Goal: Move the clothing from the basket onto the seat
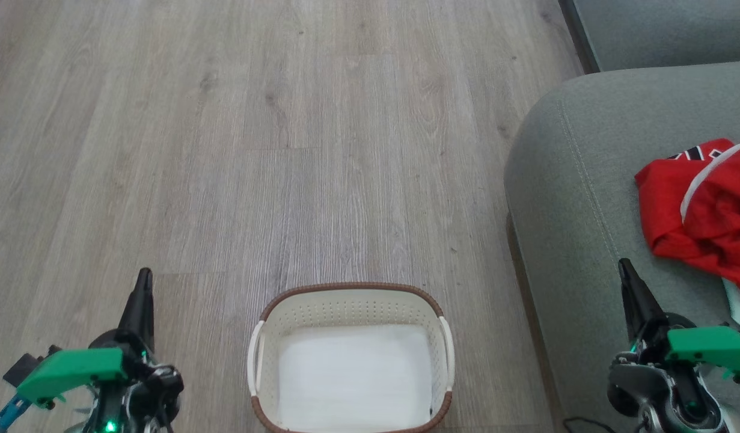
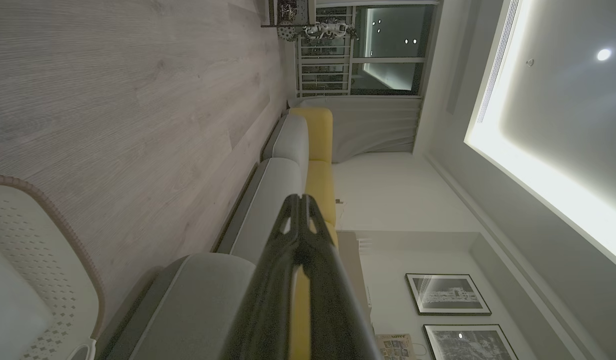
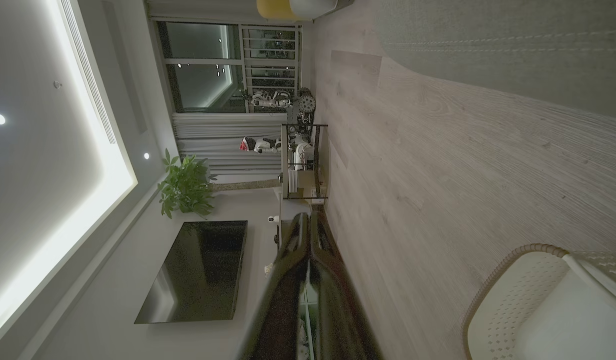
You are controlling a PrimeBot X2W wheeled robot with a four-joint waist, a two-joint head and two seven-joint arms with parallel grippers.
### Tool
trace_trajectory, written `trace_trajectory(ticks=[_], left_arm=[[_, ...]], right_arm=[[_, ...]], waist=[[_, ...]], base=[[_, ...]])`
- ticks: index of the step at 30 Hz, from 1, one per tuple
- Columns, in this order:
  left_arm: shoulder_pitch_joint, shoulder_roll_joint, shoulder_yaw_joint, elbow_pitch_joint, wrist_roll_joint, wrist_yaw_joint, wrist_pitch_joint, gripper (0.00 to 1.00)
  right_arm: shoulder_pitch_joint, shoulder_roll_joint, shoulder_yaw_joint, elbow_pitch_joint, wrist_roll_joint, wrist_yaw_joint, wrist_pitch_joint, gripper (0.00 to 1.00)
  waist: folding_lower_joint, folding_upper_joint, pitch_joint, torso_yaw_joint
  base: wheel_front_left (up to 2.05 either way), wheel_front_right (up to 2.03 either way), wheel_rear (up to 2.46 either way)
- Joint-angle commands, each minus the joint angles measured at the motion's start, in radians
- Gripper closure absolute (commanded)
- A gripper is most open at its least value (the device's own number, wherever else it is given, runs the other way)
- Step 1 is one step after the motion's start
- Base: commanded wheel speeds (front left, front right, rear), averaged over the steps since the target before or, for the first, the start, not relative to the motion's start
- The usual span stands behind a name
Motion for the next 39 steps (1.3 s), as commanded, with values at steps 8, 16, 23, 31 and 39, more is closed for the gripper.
trace_trajectory(ticks=[8,16,23,31,39], left_arm=[[-0.05,0.006,0.034,-0.028,0.001,-0.007,0.005,1.0],[-0.05,0.006,0.035,-0.028,0.002,-0.007,0.005,1.0],[-0.05,0.005,0.036,-0.028,0.002,-0.007,0.006,1.0],[-0.05,0.005,0.036,-0.028,0.003,-0.007,0.006,1.0],[-0.05,0.005,0.037,-0.028,0.003,-0.007,0.007,1.0]], right_arm=[[-0.053,0.0,0.016,-0.032,0.0,0.0,0.005,1.0],[-0.053,0.0,0.015,-0.032,-0.001,0.0,0.005,1.0],[-0.053,0.001,0.015,-0.032,-0.001,0.0,0.005,1.0],[-0.053,0.001,0.014,-0.032,-0.001,0.0,0.006,1.0],[-0.053,0.001,0.014,-0.032,-0.002,0.0,0.006,1.0]], waist=[[0.0,-0.0001,0.0,0.0],[0.0,-0.0001,0.0,0.0],[0.0,-0.0001,0.0,0.0],[0.0,-0.0001,0.0,0.0],[0.0,-0.0001,0.0,0.0]], base=[[0.0,0.0,0.0],[0.0,0.0,0.0],[0.0,0.0,0.0],[0.0,0.0,0.0],[0.0,0.0,0.0]])
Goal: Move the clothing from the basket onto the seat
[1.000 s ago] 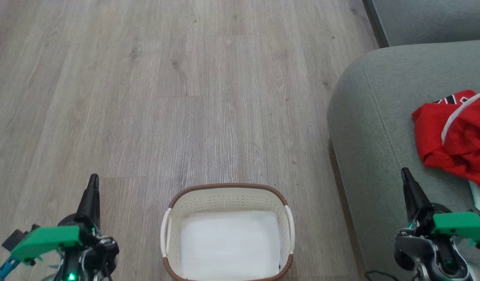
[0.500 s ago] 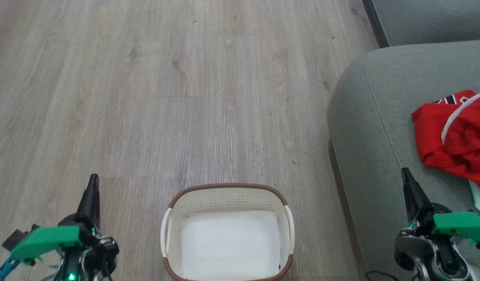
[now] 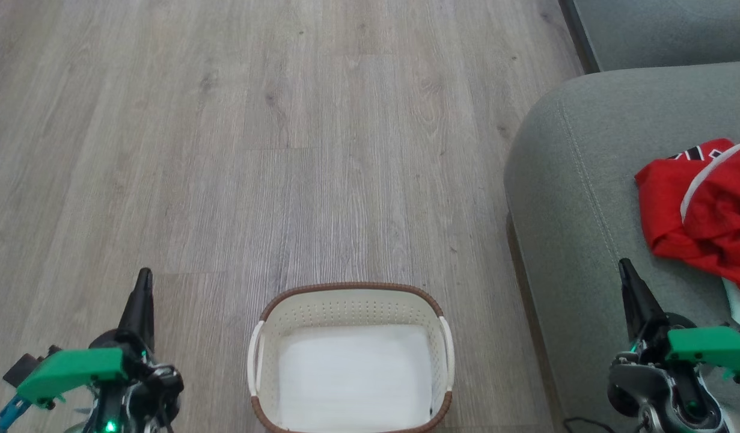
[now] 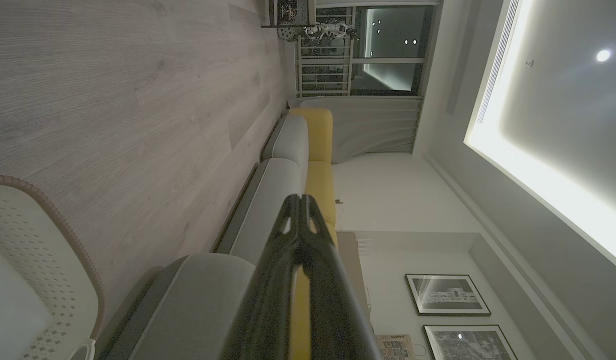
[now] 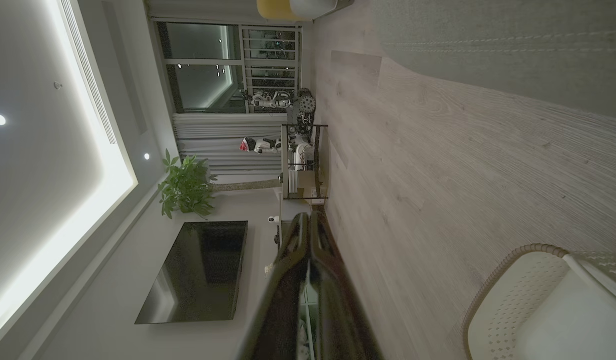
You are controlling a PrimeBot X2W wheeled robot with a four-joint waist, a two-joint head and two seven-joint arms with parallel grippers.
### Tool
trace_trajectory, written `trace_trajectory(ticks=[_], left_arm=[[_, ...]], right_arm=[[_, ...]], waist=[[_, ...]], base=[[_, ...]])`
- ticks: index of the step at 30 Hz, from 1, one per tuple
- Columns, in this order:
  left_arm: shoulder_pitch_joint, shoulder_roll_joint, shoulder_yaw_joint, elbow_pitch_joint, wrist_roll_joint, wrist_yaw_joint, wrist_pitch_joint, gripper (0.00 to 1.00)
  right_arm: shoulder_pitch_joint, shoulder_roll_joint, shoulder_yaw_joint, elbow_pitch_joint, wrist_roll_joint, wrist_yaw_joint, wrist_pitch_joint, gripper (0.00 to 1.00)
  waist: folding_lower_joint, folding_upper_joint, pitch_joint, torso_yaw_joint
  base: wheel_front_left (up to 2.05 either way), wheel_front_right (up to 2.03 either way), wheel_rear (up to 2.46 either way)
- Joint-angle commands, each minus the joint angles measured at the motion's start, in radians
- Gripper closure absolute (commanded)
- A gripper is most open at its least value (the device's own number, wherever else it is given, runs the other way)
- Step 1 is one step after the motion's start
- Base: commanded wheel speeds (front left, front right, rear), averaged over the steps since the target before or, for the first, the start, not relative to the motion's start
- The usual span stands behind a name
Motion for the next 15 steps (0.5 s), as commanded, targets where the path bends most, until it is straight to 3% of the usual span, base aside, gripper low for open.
trace_trajectory(ticks=[1,15], left_arm=[[-0.05,0.006,0.035,-0.028,0.003,-0.007,0.007,1.0],[-0.05,0.005,0.036,-0.028,0.004,-0.007,0.007,1.0]], right_arm=[[-0.053,0.0,0.016,-0.032,-0.002,0.0,0.005,1.0],[-0.053,0.001,0.016,-0.032,-0.002,0.0,0.005,1.0]], waist=[[0.0,0.0,0.0,0.0],[0.0,0.0,0.0,0.0]], base=[[0.0,0.0,0.0],[0.0,0.0,0.0]])
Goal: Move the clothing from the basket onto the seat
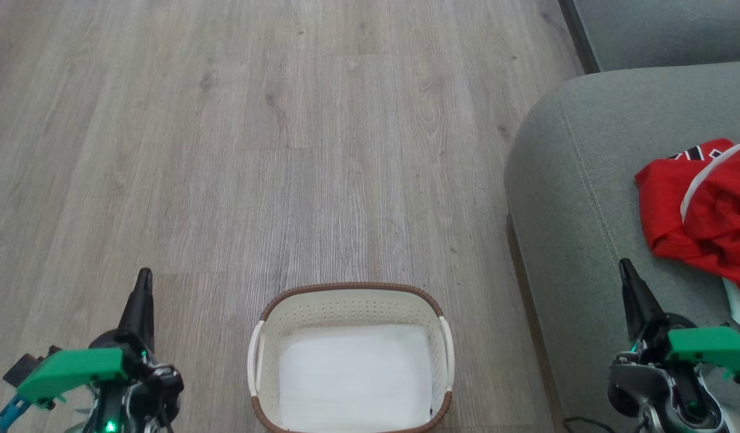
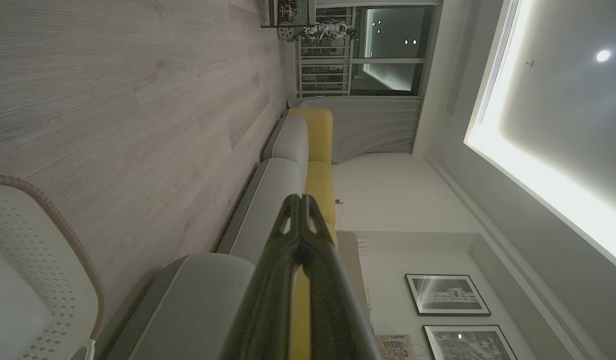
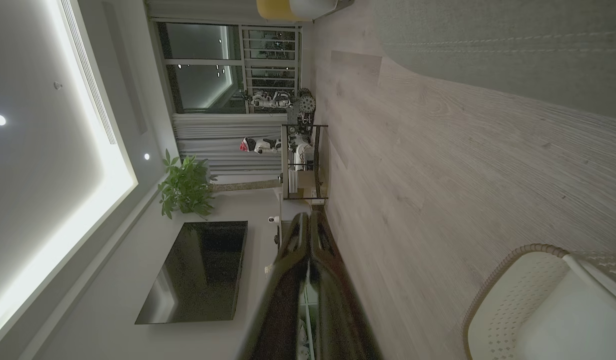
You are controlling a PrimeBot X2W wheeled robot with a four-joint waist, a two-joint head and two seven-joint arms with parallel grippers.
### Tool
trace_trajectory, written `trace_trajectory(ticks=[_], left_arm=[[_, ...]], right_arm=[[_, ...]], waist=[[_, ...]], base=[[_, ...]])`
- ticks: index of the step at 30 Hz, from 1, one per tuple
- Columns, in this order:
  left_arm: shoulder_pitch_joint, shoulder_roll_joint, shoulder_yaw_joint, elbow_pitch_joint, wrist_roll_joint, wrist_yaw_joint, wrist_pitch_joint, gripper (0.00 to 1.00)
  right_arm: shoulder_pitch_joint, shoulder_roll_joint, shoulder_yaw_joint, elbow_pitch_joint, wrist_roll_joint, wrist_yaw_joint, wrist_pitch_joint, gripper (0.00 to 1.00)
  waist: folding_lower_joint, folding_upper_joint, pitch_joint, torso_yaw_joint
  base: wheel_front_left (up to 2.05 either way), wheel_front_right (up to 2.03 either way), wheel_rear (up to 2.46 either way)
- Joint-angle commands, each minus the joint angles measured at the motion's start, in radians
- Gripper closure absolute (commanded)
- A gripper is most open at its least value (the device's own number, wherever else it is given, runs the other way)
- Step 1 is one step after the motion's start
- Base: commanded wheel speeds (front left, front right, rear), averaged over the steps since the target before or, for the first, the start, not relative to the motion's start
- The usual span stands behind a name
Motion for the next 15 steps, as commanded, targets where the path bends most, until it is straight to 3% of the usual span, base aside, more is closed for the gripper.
trace_trajectory(ticks=[1,15], left_arm=[[-0.05,0.006,0.036,-0.028,0.004,-0.007,0.007,1.0],[-0.05,0.005,0.036,-0.028,0.005,-0.007,0.008,1.0]], right_arm=[[-0.053,0.0,0.016,-0.032,-0.002,0.0,0.005,1.0],[-0.053,0.0,0.016,-0.032,-0.002,0.0,0.006,1.0]], waist=[[0.0,0.0,0.0,0.0],[0.0,0.0,0.0,0.0]], base=[[0.0,0.0,0.0],[0.0,0.0,0.0]])
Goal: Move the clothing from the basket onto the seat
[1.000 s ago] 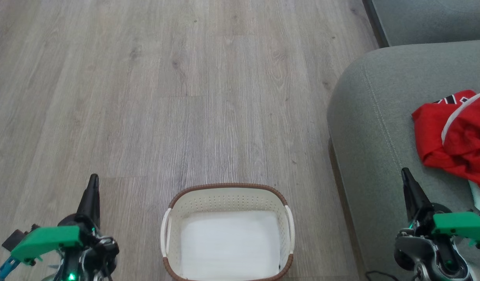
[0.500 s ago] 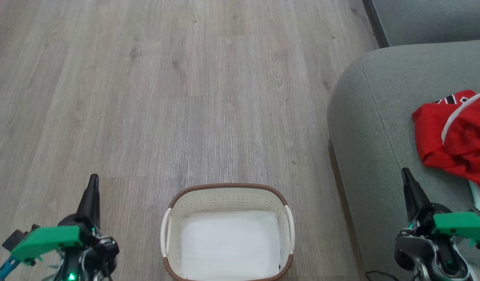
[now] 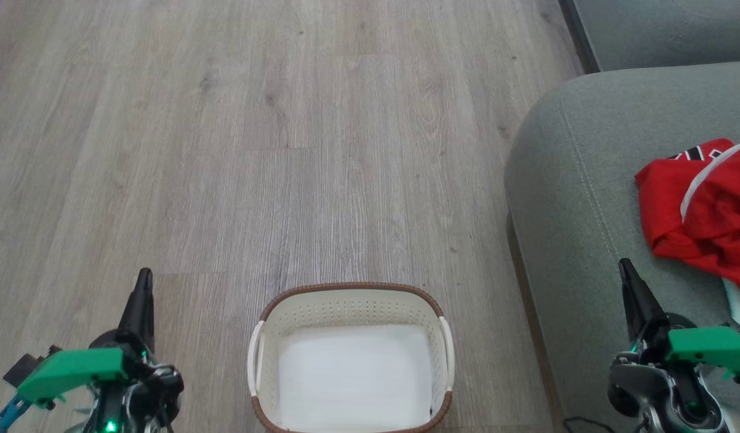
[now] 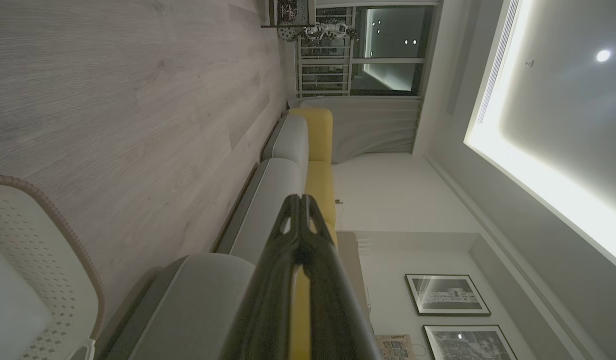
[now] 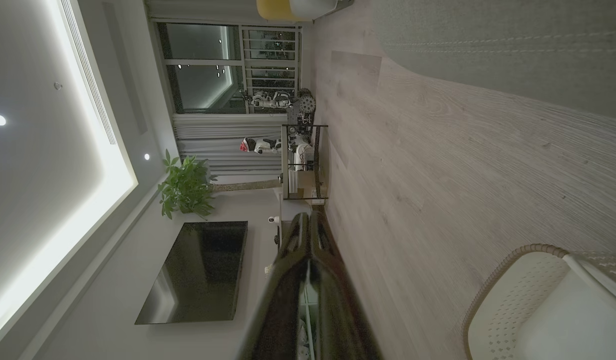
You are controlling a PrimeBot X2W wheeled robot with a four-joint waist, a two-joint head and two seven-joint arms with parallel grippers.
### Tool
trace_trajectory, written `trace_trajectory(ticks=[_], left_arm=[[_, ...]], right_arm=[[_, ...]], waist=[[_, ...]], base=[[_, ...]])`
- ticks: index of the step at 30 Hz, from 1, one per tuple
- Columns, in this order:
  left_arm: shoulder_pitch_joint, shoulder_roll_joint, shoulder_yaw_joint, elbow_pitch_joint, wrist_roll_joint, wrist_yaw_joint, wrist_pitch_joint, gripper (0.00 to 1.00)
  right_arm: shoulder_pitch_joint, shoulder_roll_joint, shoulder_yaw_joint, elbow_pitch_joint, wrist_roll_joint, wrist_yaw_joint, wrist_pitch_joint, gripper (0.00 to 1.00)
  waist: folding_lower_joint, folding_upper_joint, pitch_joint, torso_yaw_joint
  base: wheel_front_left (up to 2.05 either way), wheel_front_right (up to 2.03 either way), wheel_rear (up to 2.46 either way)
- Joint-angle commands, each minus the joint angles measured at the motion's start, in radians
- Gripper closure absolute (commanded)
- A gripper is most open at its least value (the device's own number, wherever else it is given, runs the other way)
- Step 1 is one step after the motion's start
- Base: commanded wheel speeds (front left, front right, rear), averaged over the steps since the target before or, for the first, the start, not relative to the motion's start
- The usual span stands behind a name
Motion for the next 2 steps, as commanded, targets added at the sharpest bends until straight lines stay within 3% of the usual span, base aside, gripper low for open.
trace_trajectory(ticks=[1,2], left_arm=[[-0.05,0.006,0.036,-0.028,0.004,-0.007,0.008,1.0],[-0.05,0.006,0.036,-0.028,0.004,-0.007,0.008,1.0]], right_arm=[[-0.053,0.0,0.016,-0.032,-0.002,0.0,0.006,1.0],[-0.053,0.0,0.016,-0.032,-0.002,0.0,0.006,1.0]], waist=[[0.0,-0.0001,0.0,0.0],[0.0,-0.0001,0.0,0.0]], base=[[0.0,0.0,0.0],[0.0,0.0,0.0]])
